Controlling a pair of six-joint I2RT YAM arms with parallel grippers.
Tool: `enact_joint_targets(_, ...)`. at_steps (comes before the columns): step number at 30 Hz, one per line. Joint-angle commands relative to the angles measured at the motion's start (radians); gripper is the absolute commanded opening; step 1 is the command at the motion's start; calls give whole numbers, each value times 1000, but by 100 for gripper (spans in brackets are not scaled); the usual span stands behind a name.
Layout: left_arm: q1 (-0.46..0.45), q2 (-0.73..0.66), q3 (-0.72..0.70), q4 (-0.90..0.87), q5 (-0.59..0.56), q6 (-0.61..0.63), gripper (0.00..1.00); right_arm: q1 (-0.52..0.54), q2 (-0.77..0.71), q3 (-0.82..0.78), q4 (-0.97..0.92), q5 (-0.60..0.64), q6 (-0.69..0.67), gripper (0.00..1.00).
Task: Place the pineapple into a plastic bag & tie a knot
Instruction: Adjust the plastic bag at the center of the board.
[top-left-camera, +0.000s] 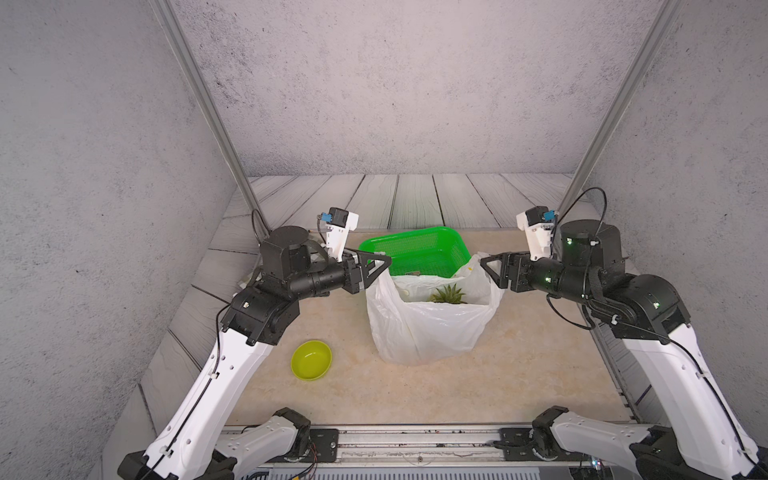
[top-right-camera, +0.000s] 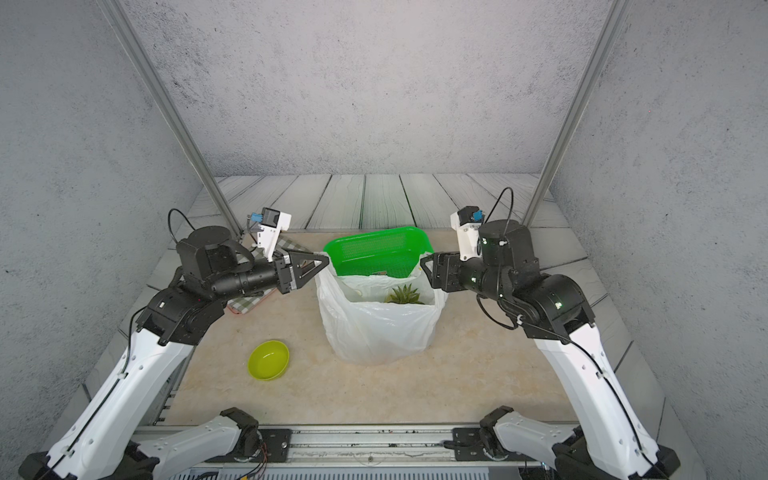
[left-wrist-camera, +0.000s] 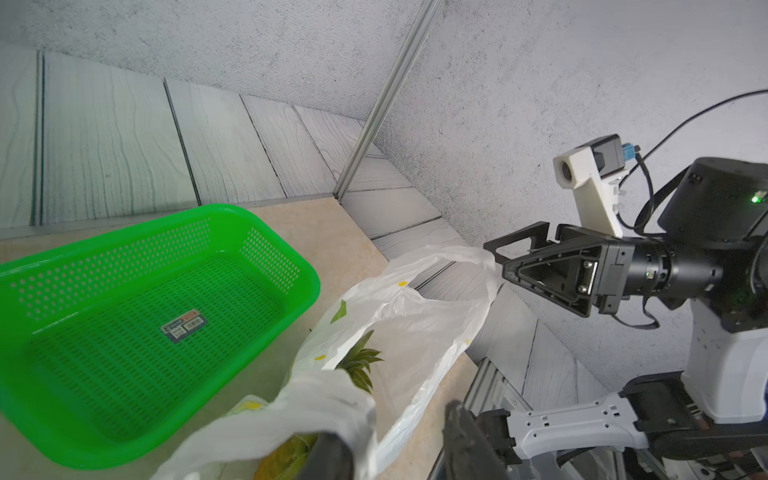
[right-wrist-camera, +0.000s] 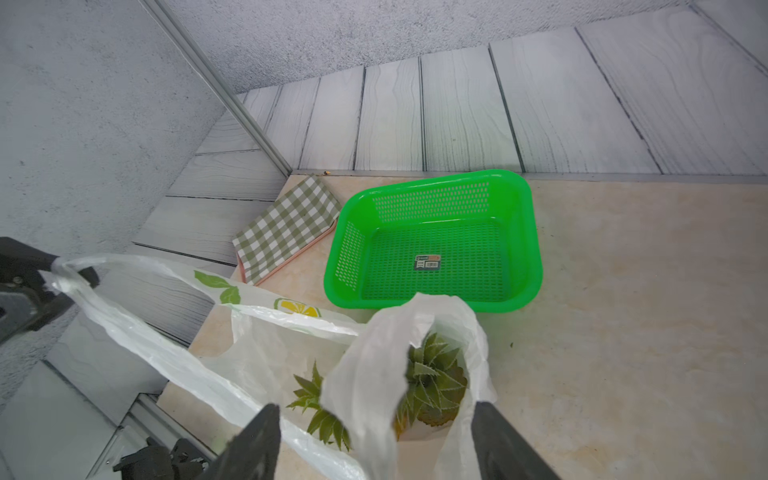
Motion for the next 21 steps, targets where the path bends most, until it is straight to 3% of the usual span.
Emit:
enact_joint_targets(1,5,-29,16,-53,-38,27,47,-3,-21,24,-68,95,-18,77)
enact_joint_targets(5,5,-52,26,-129,-94,57,55,-3,-27,51,-31,34,-63,77)
enact_joint_targets(14,6,-116,82,-231,-191,90,59,44,159,295,2,-351,-129,67)
enact_joint_targets(21,15,-115,103,-307,-334,133,65,241,351,470,-42,-315,-130,64)
